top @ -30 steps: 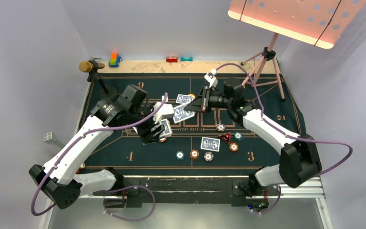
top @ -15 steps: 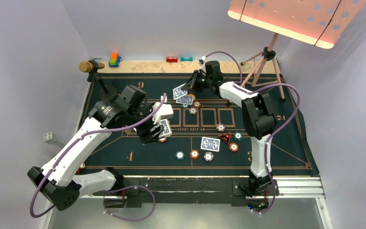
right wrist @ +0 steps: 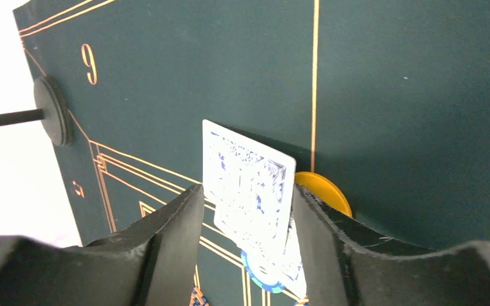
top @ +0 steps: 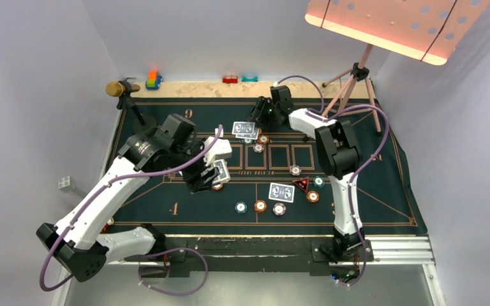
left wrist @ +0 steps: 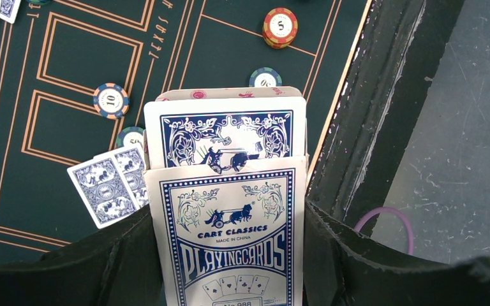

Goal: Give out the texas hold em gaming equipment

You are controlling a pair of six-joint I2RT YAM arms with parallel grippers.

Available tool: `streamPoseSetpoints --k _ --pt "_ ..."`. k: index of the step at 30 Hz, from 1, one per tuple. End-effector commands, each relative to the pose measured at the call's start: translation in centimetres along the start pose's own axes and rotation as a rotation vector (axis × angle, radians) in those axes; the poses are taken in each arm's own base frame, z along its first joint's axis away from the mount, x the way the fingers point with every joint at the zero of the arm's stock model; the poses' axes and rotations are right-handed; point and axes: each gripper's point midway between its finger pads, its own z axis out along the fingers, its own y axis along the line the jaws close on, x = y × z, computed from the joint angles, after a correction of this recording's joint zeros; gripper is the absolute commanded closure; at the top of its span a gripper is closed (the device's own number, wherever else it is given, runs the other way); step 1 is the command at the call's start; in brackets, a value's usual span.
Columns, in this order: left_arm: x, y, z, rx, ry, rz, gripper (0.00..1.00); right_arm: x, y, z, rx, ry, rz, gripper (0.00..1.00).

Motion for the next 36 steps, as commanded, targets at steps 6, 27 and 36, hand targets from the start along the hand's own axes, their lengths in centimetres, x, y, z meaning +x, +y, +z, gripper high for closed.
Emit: streamPoseSetpoints --k 6,27,36 --pt "-0.3 -0.2 0.0 0.001 -0.028 -0.006 1.0 -4.1 3.3 -5.6 0.026 -0.142 -0.071 0.31" --pt "-1.3 0.4 0.3 0.009 -0.03 -0.006 1.0 14.9 14.8 -25.2 -0.593 0.149 -0.283 0.04" --pt "-1.9 0.5 0.4 0.021 -0.029 -0.016 1.0 19.1 18.5 -26.4 -0.77 0.284 -0.304 0.01"
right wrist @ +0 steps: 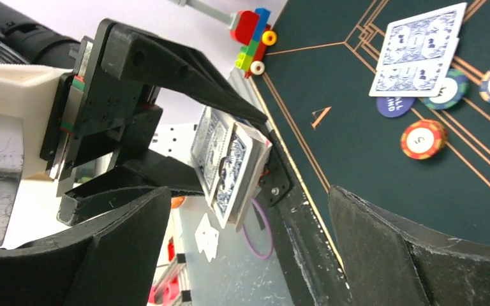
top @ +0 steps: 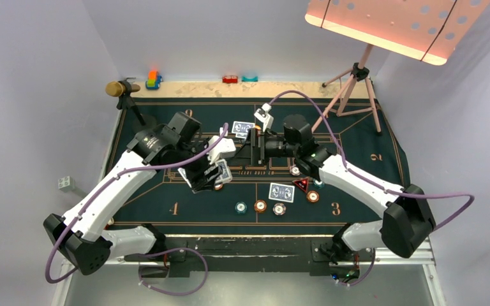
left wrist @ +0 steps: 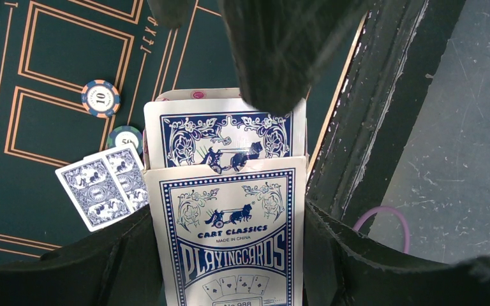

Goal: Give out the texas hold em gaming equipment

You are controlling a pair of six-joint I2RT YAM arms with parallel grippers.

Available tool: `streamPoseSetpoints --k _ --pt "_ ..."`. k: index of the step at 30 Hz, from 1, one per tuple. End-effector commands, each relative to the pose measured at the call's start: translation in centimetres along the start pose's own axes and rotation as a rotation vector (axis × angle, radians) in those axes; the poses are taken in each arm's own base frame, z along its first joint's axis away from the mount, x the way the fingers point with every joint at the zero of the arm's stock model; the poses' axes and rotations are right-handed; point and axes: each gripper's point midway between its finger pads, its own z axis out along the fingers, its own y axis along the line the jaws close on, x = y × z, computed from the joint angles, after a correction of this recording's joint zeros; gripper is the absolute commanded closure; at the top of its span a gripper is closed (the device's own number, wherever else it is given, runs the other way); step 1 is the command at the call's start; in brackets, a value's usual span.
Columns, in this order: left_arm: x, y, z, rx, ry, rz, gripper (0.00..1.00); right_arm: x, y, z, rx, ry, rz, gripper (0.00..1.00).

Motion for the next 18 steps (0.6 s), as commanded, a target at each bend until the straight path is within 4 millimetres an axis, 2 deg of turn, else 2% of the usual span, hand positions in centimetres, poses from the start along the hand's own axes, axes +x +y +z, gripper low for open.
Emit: streamPoseSetpoints --k 1,6,12,18 --pt "-2.2 0.0 -0.9 -0.003 -0.073 0.009 1.0 0.6 2.6 1.2 -0.119 0.038 -0.033 0.01" --pt "-2.5 0.1 -1.0 -0.004 -0.083 0.013 1.0 1.7 2.7 3.1 -0.125 0.087 -0.032 0.01" --pt "-2.8 0.0 -1.1 0.0 -0.09 0.014 1.0 2.1 2.4 4.0 -0.12 0.105 -0.024 0.02" --pt "-2.8 -0.2 -1.6 -0.005 -0.101 0.018 1.0 3.0 1.0 4.5 -0.086 0.138 0.016 0.17"
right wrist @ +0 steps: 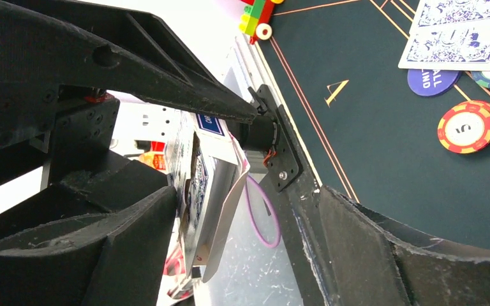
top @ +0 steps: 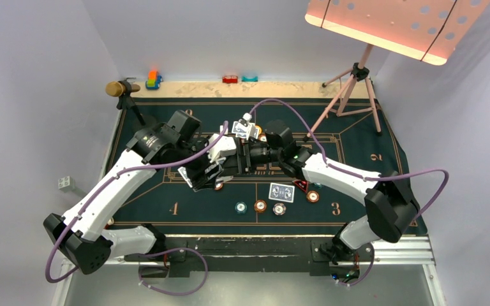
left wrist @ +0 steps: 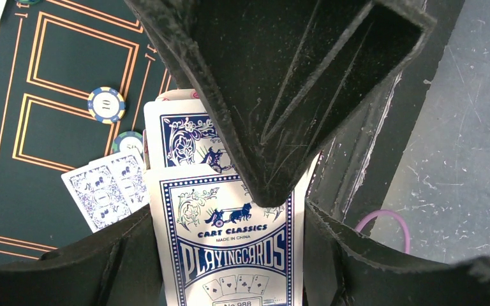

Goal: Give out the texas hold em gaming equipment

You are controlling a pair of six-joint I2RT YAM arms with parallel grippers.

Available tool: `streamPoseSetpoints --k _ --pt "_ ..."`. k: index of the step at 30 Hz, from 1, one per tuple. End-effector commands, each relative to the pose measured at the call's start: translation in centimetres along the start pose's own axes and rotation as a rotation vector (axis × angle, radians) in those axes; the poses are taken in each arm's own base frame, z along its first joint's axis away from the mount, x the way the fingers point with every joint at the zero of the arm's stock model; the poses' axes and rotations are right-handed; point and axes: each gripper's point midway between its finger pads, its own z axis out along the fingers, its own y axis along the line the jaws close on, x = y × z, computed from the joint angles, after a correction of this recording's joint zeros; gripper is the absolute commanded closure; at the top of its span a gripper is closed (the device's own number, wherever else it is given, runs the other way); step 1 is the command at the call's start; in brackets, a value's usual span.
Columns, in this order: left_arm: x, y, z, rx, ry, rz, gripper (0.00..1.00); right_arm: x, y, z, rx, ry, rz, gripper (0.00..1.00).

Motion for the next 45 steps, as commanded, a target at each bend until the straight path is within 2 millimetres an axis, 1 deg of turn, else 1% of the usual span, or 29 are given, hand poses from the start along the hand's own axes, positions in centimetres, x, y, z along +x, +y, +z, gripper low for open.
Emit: streamPoseSetpoints --k 1,3,16,20,25,36,41,45 --pt "-2.1 -0.4 -1.4 -0.005 -0.085 0.014 1.0 -0.6 1.2 0.2 -0.038 0.005 -0.021 0.2" --pt "-2.0 -0.5 -1.5 -0.007 -0.085 0.015 1.0 -0.5 1.3 0.1 -0.037 0.003 -0.022 0.26" --pt "-1.8 -0.8 -1.9 -0.013 -0.097 0.016 1.0 -1.1 1.6 -0.8 -0.018 -0.043 -0.02 0.47" --pt "-1.7 -0.9 -1.9 -0.012 -0.099 0.018 1.0 -1.2 1.9 -1.0 -0.023 -0.052 -0.021 0.51" --pt "-1.6 -0.9 -1.9 -0.013 -0.099 0.016 1.0 -1.5 1.4 -1.6 -0.008 -0.066 -0.013 0.54" --pt "-1.6 -0.9 -1.8 -0.011 -0.101 0.016 1.0 -1.9 -0.3 -3.4 0.029 -0.1 0.003 0.57" --pt "-1.6 -0.9 -1.8 -0.01 -0.1 0.014 1.0 -2.2 -0.7 -4.0 0.036 -0.109 0.008 0.6" --pt "-1.5 -0.9 -1.7 -0.01 -0.096 0.013 1.0 -2.7 -1.0 -5.1 0.053 -0.133 0.003 0.62"
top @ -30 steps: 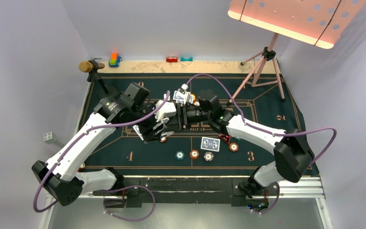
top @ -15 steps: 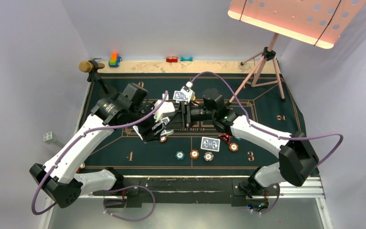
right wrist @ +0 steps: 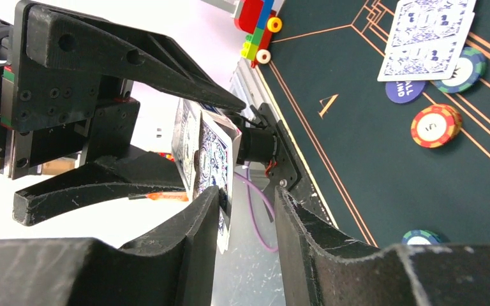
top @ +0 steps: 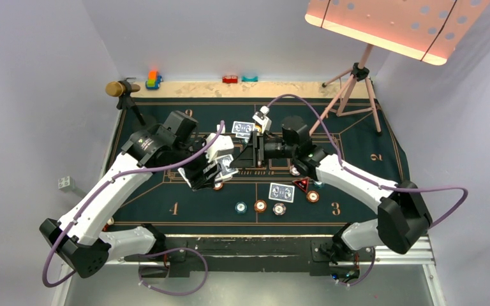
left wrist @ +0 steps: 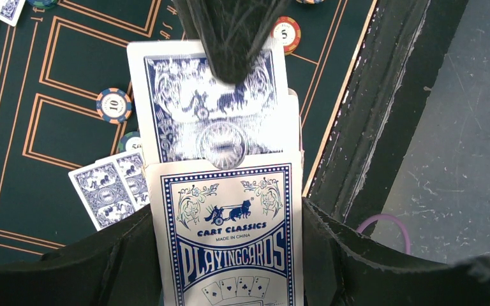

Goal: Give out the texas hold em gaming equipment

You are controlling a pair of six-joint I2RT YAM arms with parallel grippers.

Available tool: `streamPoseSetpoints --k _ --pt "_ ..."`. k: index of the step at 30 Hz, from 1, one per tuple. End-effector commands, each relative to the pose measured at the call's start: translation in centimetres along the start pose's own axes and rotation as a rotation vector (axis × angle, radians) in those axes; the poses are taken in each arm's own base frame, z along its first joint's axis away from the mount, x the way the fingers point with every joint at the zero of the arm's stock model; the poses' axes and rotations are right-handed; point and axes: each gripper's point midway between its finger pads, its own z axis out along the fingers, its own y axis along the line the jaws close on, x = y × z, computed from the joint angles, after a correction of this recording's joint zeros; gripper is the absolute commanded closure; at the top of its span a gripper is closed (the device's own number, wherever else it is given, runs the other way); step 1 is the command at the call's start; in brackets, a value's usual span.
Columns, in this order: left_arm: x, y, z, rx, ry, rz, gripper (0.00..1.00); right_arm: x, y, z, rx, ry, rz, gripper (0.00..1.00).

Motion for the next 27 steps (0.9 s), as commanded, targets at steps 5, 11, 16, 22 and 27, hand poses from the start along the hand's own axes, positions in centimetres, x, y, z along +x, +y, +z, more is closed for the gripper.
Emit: streamPoseSetpoints --k 5,11,16,22,27 --pt "-1.3 -0.6 -0.9 0.011 -0.07 0.011 1.0 -1.3 -0.6 -2.8 0.051 -0.073 -0.03 0.64" --pt "-1.1 -0.7 -0.8 0.012 -0.067 0.009 1.0 -1.3 0.4 -3.2 0.025 -0.077 -0.025 0.74" --pt "-0.7 -0.6 -0.7 0.005 -0.059 0.01 1.0 -1.6 1.4 -3.9 0.006 -0.093 -0.019 0.94" --pt "-0.5 -0.5 -0.5 0.001 -0.055 0.011 1.0 -2.2 2.8 -5.5 -0.028 -0.127 0.001 1.0" --pt "-0.3 -0.5 -0.5 -0.003 -0.051 0.014 1.0 -2.2 2.8 -7.4 -0.057 -0.158 0.045 1.0"
